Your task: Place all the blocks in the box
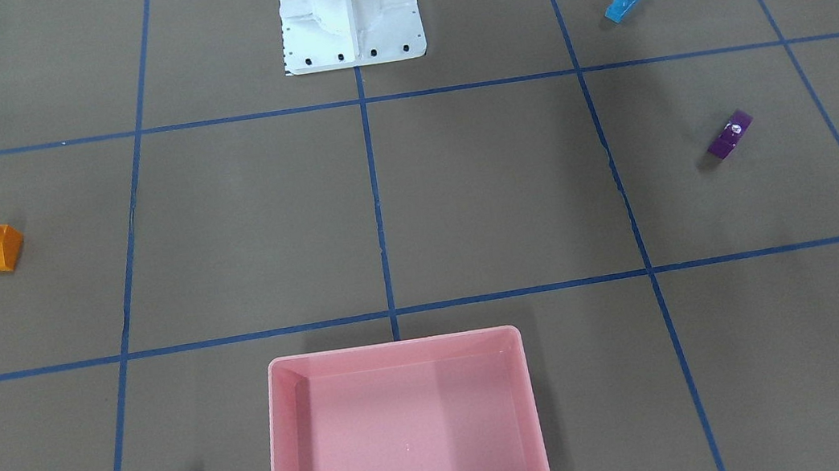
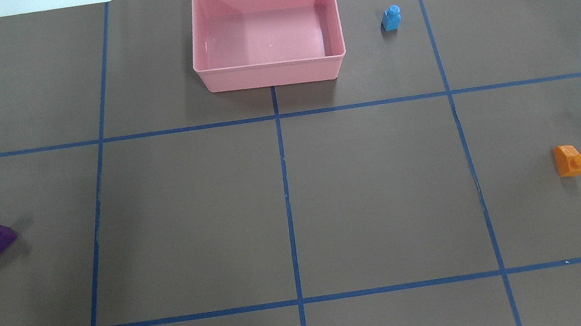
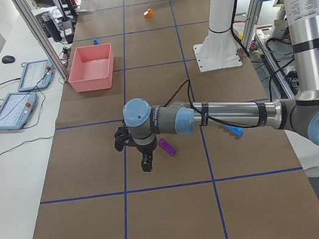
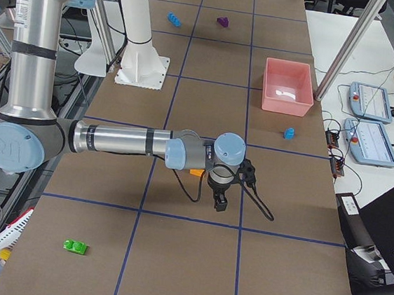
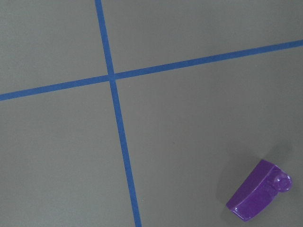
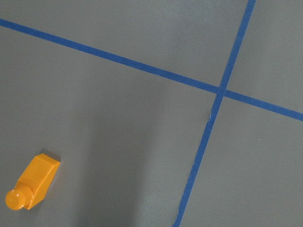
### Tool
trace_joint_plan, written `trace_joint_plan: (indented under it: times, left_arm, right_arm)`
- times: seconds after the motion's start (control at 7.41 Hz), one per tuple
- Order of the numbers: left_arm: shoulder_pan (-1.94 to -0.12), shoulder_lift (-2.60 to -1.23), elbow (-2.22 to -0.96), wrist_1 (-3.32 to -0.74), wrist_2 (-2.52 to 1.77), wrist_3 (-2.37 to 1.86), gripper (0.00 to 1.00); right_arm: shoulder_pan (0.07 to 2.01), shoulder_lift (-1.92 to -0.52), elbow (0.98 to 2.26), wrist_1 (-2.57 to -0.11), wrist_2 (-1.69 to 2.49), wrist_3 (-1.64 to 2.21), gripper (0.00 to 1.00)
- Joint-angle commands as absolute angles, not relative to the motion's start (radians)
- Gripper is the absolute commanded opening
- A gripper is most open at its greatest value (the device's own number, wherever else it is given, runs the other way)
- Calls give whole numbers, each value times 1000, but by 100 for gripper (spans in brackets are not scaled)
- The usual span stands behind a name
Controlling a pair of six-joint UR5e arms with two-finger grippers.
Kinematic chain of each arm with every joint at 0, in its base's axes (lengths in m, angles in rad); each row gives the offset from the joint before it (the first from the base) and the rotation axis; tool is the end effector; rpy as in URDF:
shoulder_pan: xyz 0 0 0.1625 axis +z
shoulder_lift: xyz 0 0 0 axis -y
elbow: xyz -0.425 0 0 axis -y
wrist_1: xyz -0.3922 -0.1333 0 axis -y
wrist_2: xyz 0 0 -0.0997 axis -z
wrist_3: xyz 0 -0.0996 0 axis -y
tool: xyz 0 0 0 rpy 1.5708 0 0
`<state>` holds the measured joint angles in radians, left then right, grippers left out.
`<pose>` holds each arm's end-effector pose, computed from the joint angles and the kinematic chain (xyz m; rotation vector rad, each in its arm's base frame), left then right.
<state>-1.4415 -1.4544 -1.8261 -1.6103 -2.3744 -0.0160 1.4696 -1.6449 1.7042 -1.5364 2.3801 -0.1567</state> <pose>-0.0031 -0.4536 0.5807 0.1102 0.8125 0.1786 0.0138 -0.4695 0.6222 0.1113 -0.8087 -0.2814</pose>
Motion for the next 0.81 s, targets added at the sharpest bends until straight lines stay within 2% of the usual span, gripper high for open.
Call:
trace_joint_plan:
  times: [0.0, 0.4, 0.67]
  left_arm:
    - [-1358, -1451, -1821, -1676, -2435, -18, 100]
    - [-1293, -1465, -1821, -1684, -2430, -17, 100]
    - [-1261, -1465, -1828, -1703, -2431, -18, 100]
  right_arm:
    - [1470, -1644, 1694, -1539, 2385, -150, 100]
    - [1424, -1637, 1658, -1496, 2416, -147, 100]
    - [1213, -1585, 1648, -1425, 2418, 170, 100]
